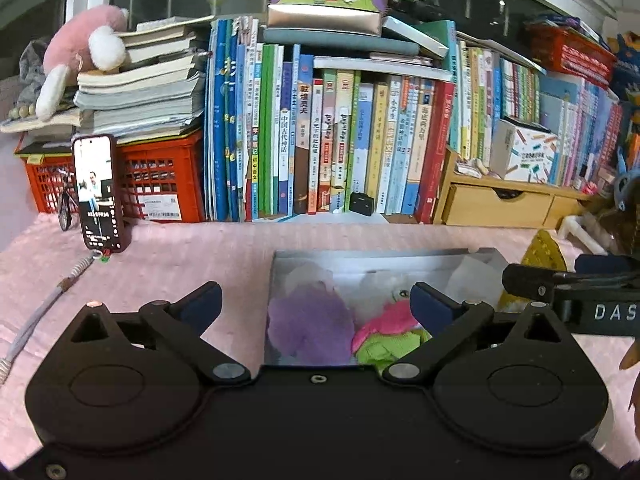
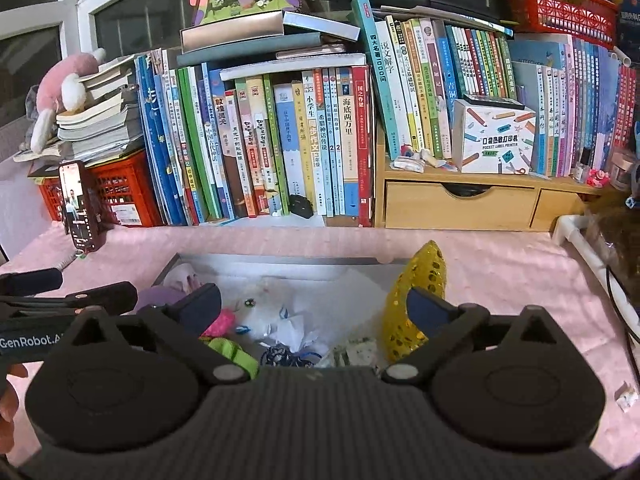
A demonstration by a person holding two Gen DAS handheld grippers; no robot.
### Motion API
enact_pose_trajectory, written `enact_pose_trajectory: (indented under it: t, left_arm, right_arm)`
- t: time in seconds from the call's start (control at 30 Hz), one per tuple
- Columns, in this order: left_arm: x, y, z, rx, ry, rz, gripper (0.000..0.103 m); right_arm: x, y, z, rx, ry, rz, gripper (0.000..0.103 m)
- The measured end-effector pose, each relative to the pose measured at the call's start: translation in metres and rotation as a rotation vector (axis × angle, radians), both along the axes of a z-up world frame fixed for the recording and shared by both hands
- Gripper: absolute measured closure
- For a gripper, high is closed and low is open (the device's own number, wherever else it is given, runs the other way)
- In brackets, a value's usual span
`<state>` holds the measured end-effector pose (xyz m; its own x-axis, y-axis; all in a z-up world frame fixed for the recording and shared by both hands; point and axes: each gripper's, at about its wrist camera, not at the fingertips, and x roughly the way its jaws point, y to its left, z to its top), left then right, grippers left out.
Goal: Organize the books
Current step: 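Withdraw both open tools from the tray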
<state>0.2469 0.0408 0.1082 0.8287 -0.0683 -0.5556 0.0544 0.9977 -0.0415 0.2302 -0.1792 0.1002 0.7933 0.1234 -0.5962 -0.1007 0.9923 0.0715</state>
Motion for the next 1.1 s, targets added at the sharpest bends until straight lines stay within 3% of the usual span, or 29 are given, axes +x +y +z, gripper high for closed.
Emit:
enact_pose_trajectory:
  t: [1.1]
  left_arm:
    - [-0.142,0.006,-0.020,0.029,-0.107,-0.074,0.002]
  right_arm:
    - [-0.143,-0.024,0.001,-0.035,-0.251,0.048,0.000]
